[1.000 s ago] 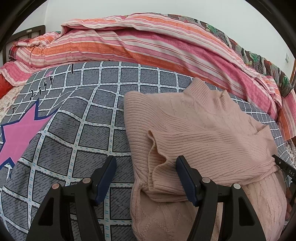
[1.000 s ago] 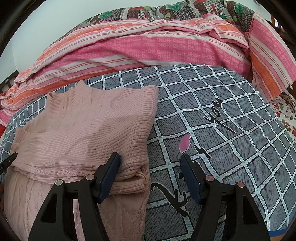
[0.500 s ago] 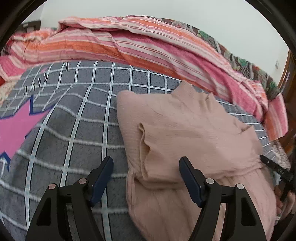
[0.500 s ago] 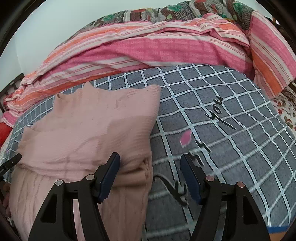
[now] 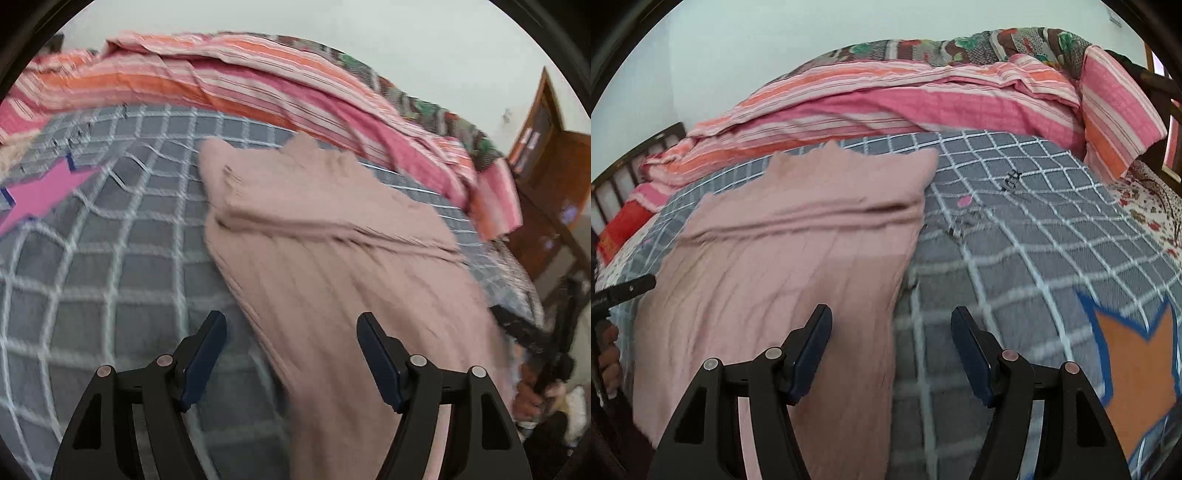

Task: Fold small clothes
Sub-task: 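Grasp the sweater hem with both tools side by side, then lift the held hem with both tools and fold it toward the collar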

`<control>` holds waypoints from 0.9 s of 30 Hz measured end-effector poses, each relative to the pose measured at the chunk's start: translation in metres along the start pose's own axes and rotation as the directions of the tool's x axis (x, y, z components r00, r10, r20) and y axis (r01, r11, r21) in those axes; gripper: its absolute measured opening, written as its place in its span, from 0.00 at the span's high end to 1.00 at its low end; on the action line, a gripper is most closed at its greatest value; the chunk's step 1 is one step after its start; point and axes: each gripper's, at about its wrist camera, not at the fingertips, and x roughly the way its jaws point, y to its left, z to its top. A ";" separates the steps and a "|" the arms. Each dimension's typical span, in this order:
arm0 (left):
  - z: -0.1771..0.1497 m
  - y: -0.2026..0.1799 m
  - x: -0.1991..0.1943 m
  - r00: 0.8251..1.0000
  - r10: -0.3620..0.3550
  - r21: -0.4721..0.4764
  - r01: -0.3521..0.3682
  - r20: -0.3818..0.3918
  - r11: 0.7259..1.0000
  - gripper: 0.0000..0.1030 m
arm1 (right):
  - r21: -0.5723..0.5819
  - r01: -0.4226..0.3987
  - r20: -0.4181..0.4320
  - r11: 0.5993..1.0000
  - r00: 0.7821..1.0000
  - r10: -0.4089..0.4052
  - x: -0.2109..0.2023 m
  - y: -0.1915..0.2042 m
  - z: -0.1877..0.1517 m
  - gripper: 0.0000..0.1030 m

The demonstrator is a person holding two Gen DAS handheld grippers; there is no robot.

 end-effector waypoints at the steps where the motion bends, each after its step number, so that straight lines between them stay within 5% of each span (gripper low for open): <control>1: -0.006 -0.001 -0.002 0.999 -0.043 -0.017 0.043 -0.020 0.999 0.32 | 0.002 -0.025 -0.005 1.000 1.000 0.025 -0.006 0.000 -0.006 0.35; 11: -0.077 -0.013 -0.037 0.991 -0.108 -0.036 0.105 -0.079 0.994 0.43 | 0.076 -0.143 -0.084 0.987 0.985 0.149 -0.046 -0.007 -0.071 0.39; 15: -0.097 -0.010 -0.042 0.989 -0.109 -0.075 0.102 -0.097 0.992 0.56 | 0.094 -0.163 -0.099 0.982 0.980 0.173 -0.051 -0.001 -0.087 0.43; 20: -0.108 -0.009 -0.039 0.982 -0.167 -0.167 0.151 -0.088 0.974 0.69 | 0.106 -0.186 -0.115 0.977 0.973 0.198 -0.047 0.008 -0.095 0.70; 22: -0.108 -0.012 -0.033 0.983 -0.151 -0.190 0.130 -0.104 0.973 0.86 | 0.101 -0.178 -0.121 0.979 0.974 0.190 -0.044 0.013 -0.094 0.89; 27: -0.103 0.000 -0.055 0.998 -0.061 -0.207 0.056 -0.015 0.977 0.94 | 0.071 -0.143 -0.039 0.987 0.988 0.146 -0.066 0.003 -0.091 0.91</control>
